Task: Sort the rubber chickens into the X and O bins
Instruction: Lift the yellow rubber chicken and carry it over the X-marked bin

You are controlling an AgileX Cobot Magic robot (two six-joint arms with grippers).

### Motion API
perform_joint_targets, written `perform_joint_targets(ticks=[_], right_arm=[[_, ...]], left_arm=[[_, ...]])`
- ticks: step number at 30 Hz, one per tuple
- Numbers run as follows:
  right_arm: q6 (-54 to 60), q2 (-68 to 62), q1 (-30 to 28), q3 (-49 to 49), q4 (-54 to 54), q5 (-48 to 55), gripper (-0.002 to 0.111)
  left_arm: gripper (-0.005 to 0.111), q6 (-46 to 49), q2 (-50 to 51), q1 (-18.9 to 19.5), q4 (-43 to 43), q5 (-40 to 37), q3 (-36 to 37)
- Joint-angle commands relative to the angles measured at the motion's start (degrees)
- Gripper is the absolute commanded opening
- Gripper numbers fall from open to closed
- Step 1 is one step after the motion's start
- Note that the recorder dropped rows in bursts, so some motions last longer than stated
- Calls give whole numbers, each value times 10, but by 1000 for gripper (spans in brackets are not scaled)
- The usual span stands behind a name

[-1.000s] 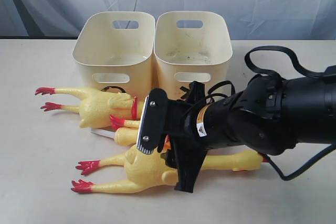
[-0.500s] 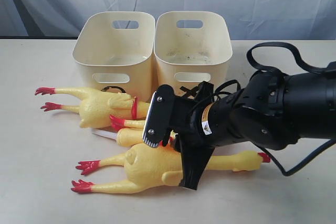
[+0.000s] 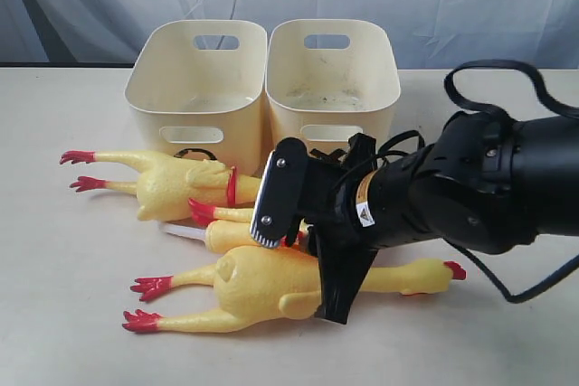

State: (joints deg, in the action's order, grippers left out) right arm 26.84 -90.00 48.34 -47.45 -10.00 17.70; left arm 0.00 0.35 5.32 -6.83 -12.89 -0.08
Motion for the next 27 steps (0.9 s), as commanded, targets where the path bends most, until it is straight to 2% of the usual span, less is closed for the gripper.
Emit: perform_joint_targets(ticks=[1,11,13,14,16,21,27], right_arm=[[-13,56,-3,-3,2,1,-1],[-47,175,-3,-3,11,-4,-1],[-119,180,-3,-3,-13,-29,-1],[-203,177,-3,-3,-56,-46,-1],[-284,172,-8,-3,-109,-59,-1],[-456,159,-64,-3,-184,-75,-1],[-495,155,-152,-3,-187,-126,-1]], left_arm=[[0,0,-3,2,4,5,1],[0,0,-3,2,4,5,1],[0,0,-3,2,4,5,1],[0,0,-3,2,4,5,1],[0,0,-3,2,4,5,1],[0,0,-3,2,4,5,1],[0,0,-3,2,4,5,1]])
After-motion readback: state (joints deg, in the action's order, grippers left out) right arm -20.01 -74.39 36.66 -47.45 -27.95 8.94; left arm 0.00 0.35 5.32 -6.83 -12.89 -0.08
